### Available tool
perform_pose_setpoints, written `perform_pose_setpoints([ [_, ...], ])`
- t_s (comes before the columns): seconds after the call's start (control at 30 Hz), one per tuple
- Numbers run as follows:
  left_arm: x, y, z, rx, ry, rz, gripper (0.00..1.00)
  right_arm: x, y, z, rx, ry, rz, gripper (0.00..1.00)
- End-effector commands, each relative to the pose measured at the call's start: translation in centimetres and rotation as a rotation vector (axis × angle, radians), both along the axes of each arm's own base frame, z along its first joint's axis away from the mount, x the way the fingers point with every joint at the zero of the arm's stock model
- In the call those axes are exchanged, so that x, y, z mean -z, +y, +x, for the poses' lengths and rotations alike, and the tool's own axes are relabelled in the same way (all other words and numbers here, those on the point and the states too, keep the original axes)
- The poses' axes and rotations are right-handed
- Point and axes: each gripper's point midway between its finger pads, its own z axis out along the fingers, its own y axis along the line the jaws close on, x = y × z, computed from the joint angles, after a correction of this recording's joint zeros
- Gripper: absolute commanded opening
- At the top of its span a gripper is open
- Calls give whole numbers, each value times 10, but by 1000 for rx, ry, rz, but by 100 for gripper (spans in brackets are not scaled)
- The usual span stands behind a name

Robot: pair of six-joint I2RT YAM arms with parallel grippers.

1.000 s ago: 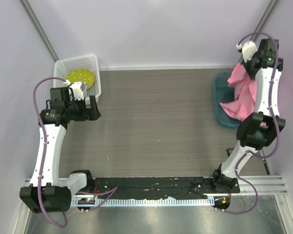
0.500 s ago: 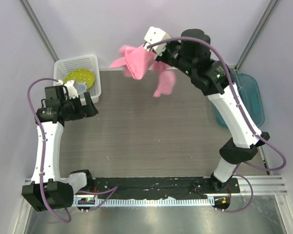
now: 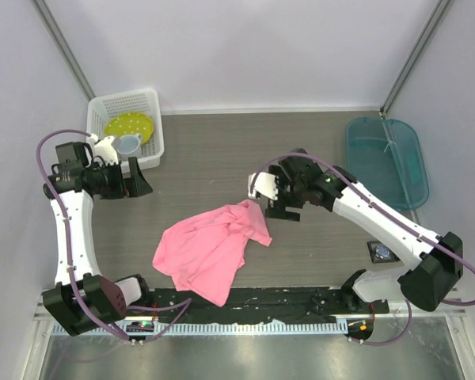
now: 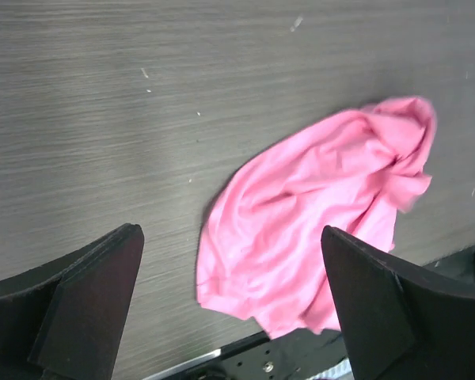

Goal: Pin the brooch onto the clothing

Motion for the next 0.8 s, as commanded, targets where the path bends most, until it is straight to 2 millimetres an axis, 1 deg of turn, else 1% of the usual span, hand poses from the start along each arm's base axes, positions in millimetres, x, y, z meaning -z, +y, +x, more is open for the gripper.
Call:
perform_pose_setpoints([
  [0.0,0,-23,-24,331,-85,24,100,3,-14,-20,50,115,77,96],
  [0.07,10,-31,-33,396,-58,8,100,8,-8,-31,87,222,138,96],
  [0.1,15,-33,-35,439,-56,25,100,13,-4,-33,103,264,153,96],
  [0.13,23,-39,-37,476,-23,28,100,17,0,-35,117,299,167,96],
  [0.17,29,-43,-39,500,-6,33,100,19,8,-38,108,334,198,96],
  [0.2,40,-47,-43,527,25,36,100,29,13,-39,146,390,208,96],
  [0.23,51,-54,-46,575,65,72,99,33,17,-38,158,412,219,96],
  [0.27,60,-57,-45,596,76,95,98,35,24,-36,163,431,243,96],
  [0.3,74,-59,-51,614,114,117,97,37,29,-36,172,461,255,95],
  [0.33,85,-68,-57,663,151,140,97,46,34,-35,178,499,248,95],
  [0.37,96,-64,-57,677,175,217,97,52,38,-35,177,526,247,94],
  [0.4,104,-62,-58,689,194,257,95,56,41,-37,173,555,256,94],
  [0.43,118,-62,-67,712,233,282,95,66,44,-37,202,588,254,94],
  [0.47,124,-56,-65,698,249,325,94,70,48,-33,207,583,269,94],
  [0.53,137,-48,-73,705,292,355,91,88,49,-39,242,607,258,94],
  [0.57,142,-44,-74,704,305,375,90,90,56,-33,245,577,282,94],
  [0.6,147,-35,-76,697,326,420,87,101,58,-41,249,580,267,94],
  [0.63,151,-32,-78,697,336,437,86,105,59,-38,269,555,263,94],
  [0.67,159,-28,-82,697,356,453,86,108,65,-36,288,546,284,94],
  [0.7,163,-20,-84,688,376,488,85,115,66,-37,305,542,277,94],
  [0.77,173,-14,-88,680,406,518,84,122,72,-35,318,517,266,94],
])
